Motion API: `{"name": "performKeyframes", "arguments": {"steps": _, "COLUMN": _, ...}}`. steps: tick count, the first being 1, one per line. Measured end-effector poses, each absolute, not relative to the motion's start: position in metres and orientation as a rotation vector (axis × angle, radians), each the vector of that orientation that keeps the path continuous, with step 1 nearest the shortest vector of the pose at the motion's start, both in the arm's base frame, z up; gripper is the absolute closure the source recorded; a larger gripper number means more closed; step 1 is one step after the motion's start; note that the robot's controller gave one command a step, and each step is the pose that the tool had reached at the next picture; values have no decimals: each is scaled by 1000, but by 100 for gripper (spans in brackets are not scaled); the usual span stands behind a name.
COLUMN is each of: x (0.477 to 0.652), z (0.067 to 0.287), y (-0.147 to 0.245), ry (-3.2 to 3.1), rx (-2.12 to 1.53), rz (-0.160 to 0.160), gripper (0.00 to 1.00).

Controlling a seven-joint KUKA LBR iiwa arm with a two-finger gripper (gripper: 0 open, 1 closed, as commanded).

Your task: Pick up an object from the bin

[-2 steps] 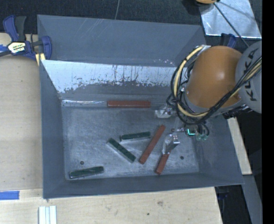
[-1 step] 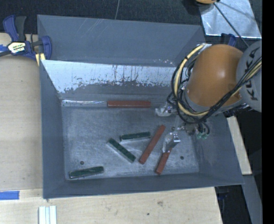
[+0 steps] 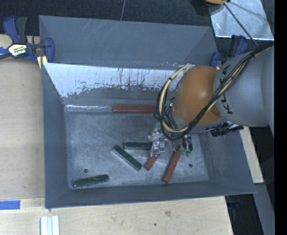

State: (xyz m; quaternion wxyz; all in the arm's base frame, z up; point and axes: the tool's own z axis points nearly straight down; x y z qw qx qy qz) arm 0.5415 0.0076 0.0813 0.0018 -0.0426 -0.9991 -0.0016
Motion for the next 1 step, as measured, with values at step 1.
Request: {"name": "performKeyframes", "arguments": {"steps": 1, "x": 542, "z": 81, "y": 8, "ry": -3135, "rx": -133, "rz": -5, "gripper": 100}}
